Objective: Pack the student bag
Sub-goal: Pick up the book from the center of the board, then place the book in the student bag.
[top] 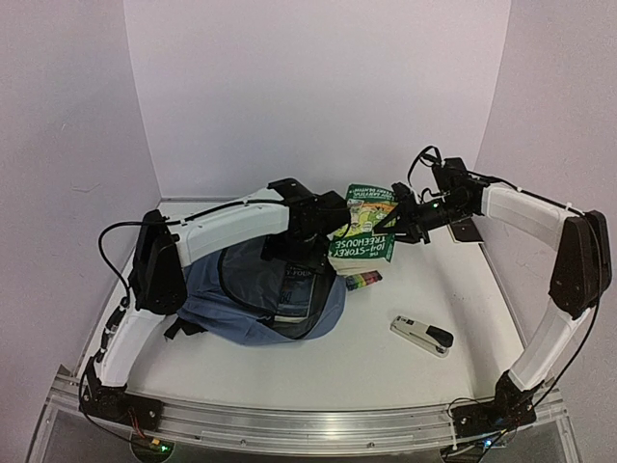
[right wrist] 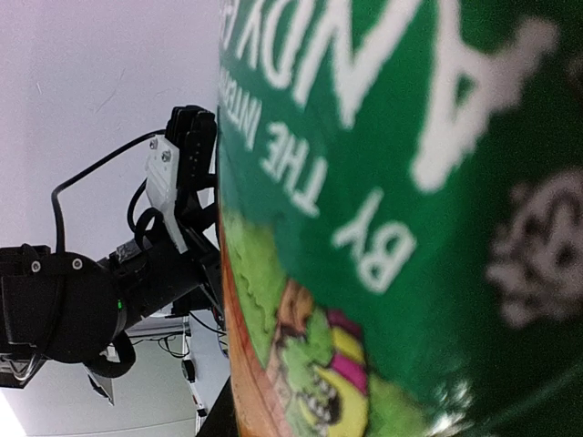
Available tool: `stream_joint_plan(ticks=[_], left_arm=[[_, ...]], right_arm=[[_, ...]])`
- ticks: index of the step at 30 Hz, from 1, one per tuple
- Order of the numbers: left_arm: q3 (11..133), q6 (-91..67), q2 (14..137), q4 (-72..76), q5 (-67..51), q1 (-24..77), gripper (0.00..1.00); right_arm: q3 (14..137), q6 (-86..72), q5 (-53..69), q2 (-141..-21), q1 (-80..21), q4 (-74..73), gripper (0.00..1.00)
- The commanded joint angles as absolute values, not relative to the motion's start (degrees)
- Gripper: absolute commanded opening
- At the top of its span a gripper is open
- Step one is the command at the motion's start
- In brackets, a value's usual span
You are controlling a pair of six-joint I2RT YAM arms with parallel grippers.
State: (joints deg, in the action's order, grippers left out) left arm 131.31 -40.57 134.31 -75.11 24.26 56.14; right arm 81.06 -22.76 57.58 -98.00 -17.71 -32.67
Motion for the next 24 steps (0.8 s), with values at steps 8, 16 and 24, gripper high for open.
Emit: stream_joint_plan(ticks=[8, 16, 24], left_arm=[[137.6, -44.4, 140.9, -97.3, 34.7, 54.9, 0.91], [130.4, -46.4, 139.1, -97.4, 33.9, 54.2, 0.73], [132.9, -46.5, 135.0, -97.4, 33.6, 53.3, 0.2]], right_arm=[[81.1, -26.4, 58.8, -93.7, -18.0, -25.0, 0.0], [83.3, -26.2, 58.7, -93.6, -17.8, -25.0, 0.0], [83.5, -26.9, 58.2, -94.7, -18.8, -23.6, 0.0]])
